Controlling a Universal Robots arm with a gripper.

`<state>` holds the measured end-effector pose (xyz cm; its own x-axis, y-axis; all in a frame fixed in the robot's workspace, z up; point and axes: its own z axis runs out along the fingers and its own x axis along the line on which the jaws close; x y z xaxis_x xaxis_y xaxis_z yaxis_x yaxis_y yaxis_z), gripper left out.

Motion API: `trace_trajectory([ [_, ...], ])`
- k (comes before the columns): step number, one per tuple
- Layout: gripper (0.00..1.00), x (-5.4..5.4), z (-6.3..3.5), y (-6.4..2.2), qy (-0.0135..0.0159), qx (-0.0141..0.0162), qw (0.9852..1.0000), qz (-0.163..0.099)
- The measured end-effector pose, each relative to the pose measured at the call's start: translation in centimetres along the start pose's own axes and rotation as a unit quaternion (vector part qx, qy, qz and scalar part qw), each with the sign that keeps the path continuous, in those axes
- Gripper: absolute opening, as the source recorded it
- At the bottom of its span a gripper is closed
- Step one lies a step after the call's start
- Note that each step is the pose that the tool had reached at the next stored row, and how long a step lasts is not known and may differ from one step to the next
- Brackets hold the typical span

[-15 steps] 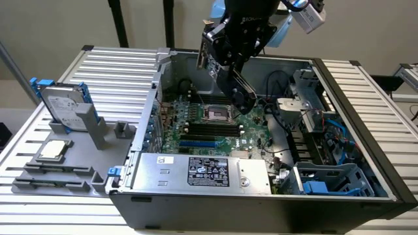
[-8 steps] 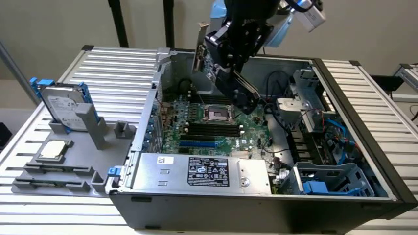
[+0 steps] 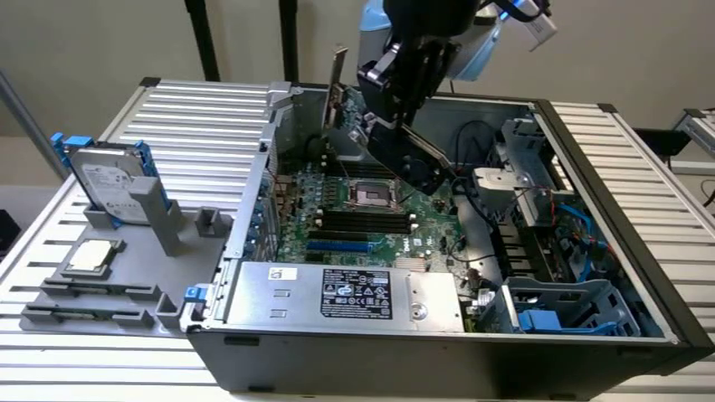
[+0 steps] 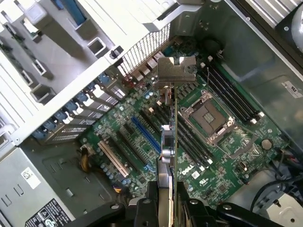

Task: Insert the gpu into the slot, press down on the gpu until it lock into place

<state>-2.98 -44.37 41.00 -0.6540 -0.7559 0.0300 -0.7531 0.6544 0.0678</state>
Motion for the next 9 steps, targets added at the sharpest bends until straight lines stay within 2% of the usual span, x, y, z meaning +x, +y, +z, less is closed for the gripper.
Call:
trace_trajectory([
  [4, 0.26, 0.00, 0.15, -0.01, 0.0005, 0.0033, 0.9993, -0.036],
  [9, 0.26, -0.01, 0.34, -0.02, 0.0010, 0.0076, 0.9966, -0.082],
])
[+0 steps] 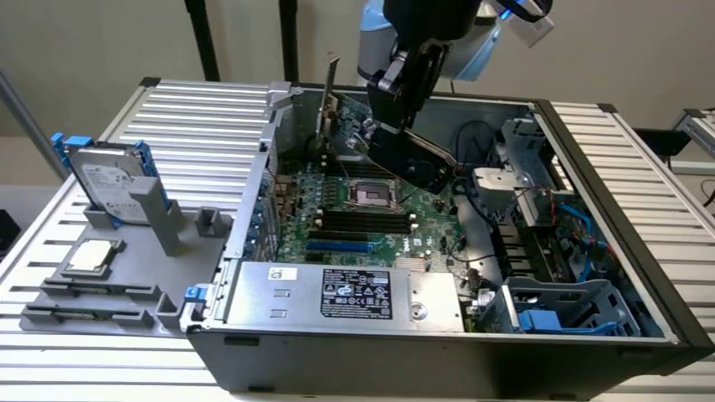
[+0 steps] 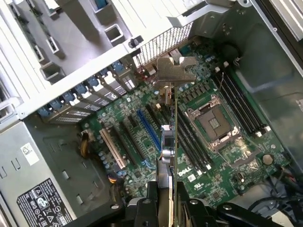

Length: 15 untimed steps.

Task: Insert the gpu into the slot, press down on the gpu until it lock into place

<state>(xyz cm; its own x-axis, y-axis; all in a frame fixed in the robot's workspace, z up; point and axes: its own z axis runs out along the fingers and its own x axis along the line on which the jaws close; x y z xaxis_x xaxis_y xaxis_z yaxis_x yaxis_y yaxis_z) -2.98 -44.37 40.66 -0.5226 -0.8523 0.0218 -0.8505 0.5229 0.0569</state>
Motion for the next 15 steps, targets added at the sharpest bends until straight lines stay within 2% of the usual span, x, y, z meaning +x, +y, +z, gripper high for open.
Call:
trace_trajectory([
  [3, 0.26, 0.00, 0.12, -0.01, 0.0003, 0.0026, 0.9996, -0.027],
  [7, 0.26, -0.01, 0.27, -0.02, 0.0008, 0.0060, 0.9980, -0.063],
  [11, 0.26, -0.01, 0.42, -0.02, 0.0012, 0.0095, 0.9949, -0.100],
  [15, 0.26, -0.01, 0.57, -0.03, 0.0016, 0.0130, 0.9907, -0.135],
])
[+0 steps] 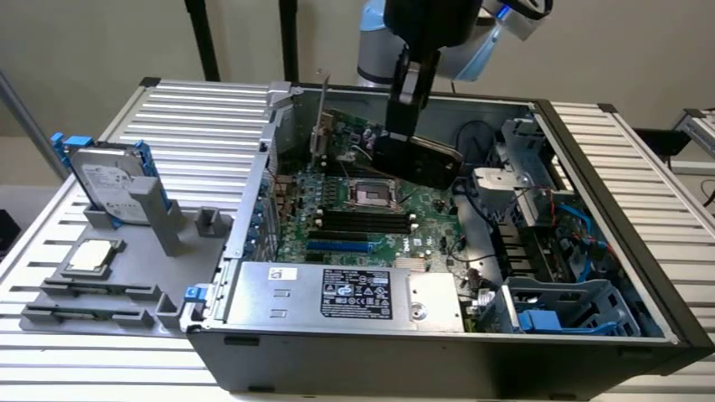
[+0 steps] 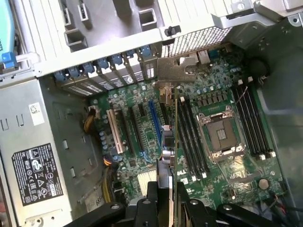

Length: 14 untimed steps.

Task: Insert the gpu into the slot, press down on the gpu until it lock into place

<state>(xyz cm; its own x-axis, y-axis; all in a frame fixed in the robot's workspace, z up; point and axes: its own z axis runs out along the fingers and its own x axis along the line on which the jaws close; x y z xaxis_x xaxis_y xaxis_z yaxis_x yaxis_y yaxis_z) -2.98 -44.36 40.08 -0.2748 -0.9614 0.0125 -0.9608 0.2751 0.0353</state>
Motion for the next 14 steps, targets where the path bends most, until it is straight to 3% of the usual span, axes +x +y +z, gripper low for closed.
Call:
trace_trajectory([
  [4, 0.26, 0.00, 0.17, 0.00, 0.0004, 0.0037, 0.9993, -0.036],
  [7, 0.26, 0.00, 0.32, -0.01, 0.0001, 0.0084, 0.9979, -0.064],
  [10, 0.26, 0.00, 0.46, -0.01, -0.0001, 0.0134, 0.9958, -0.091],
  [14, 0.26, 0.00, 0.70, -0.02, -0.0011, 0.0225, 0.9923, -0.122],
])
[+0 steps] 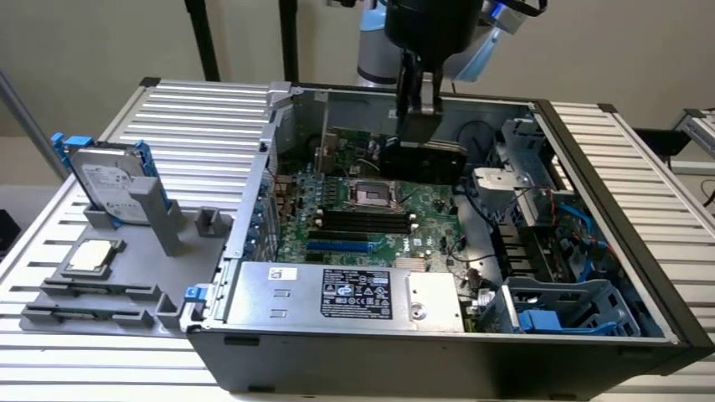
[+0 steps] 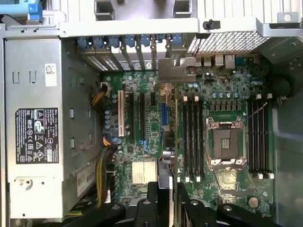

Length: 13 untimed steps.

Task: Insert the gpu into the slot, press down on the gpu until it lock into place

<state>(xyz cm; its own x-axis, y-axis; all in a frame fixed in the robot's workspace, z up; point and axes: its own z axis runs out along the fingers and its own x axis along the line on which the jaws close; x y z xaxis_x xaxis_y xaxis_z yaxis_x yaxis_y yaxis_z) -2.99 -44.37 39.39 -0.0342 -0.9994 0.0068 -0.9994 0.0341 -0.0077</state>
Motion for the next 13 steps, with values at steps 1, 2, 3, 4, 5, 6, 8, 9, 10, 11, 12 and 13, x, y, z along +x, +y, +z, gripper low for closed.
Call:
trace_trajectory([
  [1, 0.26, 0.0, 0.07, 0.04, -0.0001, 0.0029, 1.0000, -0.003],
  [2, 0.26, 0.0, 0.16, 0.16, -0.0003, 0.0061, 1.0000, -0.005],
  [3, 0.26, 0.0, 0.26, 0.37, -0.0005, 0.0092, 0.9999, -0.005],
  [4, 0.26, 0.0, 0.38, 0.65, -0.0008, 0.0115, 0.9999, -0.006],
  [5, 0.26, 0.0, 0.50, 0.99, -0.0009, 0.0134, 0.9999, -0.006],
  [6, 0.26, 0.0, 0.64, 1.36, -0.0010, 0.0149, 0.9999, -0.006],
  [8, 0.26, 0.1, 0.92, 2.25, -0.0011, 0.0171, 0.9998, -0.006],
  [9, 0.26, 0.1, 1.07, 2.73, -0.0011, 0.0181, 0.9998, -0.006],
  [10, 0.26, 0.1, 1.22, 3.18, -0.0011, 0.0191, 0.9998, -0.006],
  [11, 0.26, 0.1, 1.38, 3.53, -0.0012, 0.0201, 0.9998, -0.006],
  [12, 0.26, 0.1, 1.56, 3.76, -0.0012, 0.0209, 0.9998, -0.006],
  [13, 0.26, 0.1, 1.74, 3.96, -0.0012, 0.0215, 0.9997, -0.006],
])
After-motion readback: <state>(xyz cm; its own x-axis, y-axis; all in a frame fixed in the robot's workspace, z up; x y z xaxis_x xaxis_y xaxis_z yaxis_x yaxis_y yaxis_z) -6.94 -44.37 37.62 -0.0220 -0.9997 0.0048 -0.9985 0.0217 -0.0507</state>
